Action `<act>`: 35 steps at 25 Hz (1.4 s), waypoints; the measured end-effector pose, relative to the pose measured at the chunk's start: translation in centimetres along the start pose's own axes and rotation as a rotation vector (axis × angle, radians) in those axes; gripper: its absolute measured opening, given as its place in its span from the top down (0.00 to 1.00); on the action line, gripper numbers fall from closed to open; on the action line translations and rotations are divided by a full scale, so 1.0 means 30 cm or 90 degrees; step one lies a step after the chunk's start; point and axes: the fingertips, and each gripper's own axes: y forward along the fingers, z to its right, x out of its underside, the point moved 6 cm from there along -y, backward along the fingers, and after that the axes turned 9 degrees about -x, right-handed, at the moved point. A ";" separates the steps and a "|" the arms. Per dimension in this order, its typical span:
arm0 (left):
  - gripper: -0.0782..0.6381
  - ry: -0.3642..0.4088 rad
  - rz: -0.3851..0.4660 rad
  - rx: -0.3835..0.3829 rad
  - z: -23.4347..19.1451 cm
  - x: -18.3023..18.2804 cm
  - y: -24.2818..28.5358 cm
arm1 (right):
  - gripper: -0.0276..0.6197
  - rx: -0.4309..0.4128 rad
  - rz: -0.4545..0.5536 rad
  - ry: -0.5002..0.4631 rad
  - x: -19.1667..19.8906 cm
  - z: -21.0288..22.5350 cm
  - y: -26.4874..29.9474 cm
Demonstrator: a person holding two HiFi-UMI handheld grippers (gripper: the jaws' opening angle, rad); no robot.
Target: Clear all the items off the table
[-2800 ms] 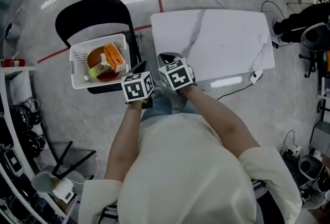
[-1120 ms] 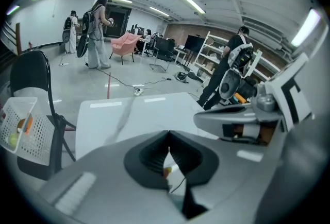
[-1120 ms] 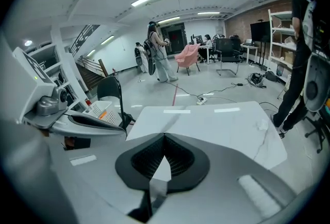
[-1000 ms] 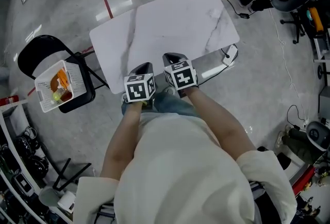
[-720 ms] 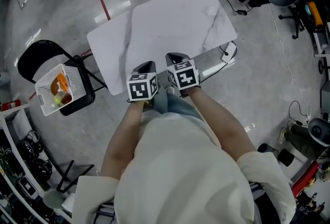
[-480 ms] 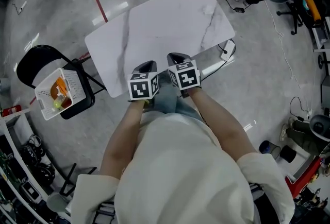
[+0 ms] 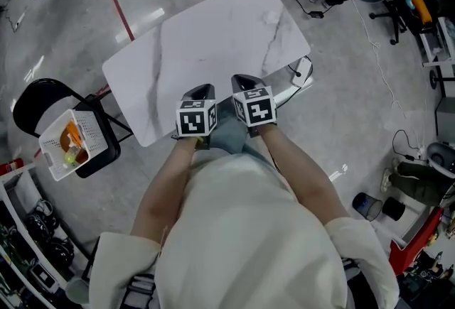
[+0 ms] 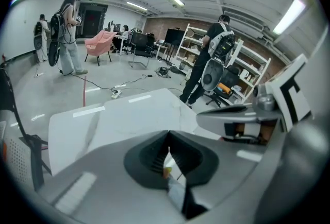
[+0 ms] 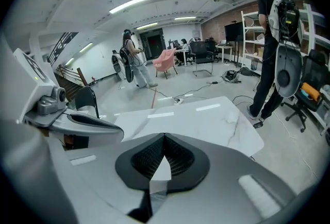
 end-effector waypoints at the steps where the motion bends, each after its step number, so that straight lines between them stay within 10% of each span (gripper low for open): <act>1: 0.88 0.003 0.001 0.002 0.013 -0.012 0.016 | 0.96 0.005 0.001 0.003 -0.006 0.025 -0.003; 35: 0.88 -0.009 -0.029 -0.003 0.295 -0.491 0.566 | 0.96 0.041 -0.036 0.005 -0.309 0.780 0.055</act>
